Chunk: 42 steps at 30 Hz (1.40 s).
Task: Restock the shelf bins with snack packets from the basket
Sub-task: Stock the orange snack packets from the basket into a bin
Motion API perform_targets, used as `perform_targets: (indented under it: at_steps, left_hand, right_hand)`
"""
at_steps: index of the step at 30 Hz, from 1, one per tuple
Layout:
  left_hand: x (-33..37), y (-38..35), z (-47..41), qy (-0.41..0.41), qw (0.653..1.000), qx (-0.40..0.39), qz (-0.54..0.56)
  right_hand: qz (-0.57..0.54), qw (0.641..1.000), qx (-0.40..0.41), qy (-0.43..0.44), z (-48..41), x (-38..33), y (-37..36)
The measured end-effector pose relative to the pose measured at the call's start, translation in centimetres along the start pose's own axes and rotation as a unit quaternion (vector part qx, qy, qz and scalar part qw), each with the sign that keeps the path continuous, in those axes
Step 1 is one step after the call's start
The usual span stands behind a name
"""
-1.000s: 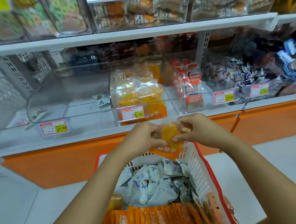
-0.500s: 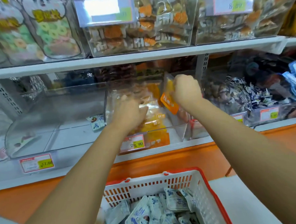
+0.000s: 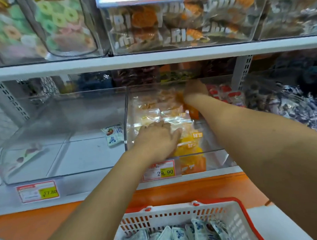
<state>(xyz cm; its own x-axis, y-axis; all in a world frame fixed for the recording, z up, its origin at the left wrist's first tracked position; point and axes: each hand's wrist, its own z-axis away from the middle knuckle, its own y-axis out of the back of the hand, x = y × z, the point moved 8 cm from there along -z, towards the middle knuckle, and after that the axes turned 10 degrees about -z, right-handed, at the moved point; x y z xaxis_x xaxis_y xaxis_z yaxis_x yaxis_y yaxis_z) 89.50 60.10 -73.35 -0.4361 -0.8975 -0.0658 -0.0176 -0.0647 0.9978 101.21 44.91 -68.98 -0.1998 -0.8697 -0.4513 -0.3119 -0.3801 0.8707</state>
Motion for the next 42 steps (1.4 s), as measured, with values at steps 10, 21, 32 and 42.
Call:
perform_targets:
  at_steps: [10,21,32,42]
  left_hand:
    - [0.2,-0.5,-0.1,0.0,1.0,-0.005,-0.012]
    - [0.2,-0.4,-0.2,0.013,1.0,0.017,-0.014]
    - [-0.2,1.9,1.3,0.057,0.979,0.181,0.074]
    - [1.8,-1.1,16.0,-0.016,0.91,0.342,0.235]
  right_hand:
    - [0.082,0.987,0.016,0.134,-1.8,-1.4,-0.2]
    - [0.176,0.978,-0.016,0.113,-0.7,-0.7,-2.3]
    - [-0.029,0.977,0.05,0.207,8.7,0.5,4.1]
    - [-0.16,0.939,0.065,0.299,23.7,5.5,5.0]
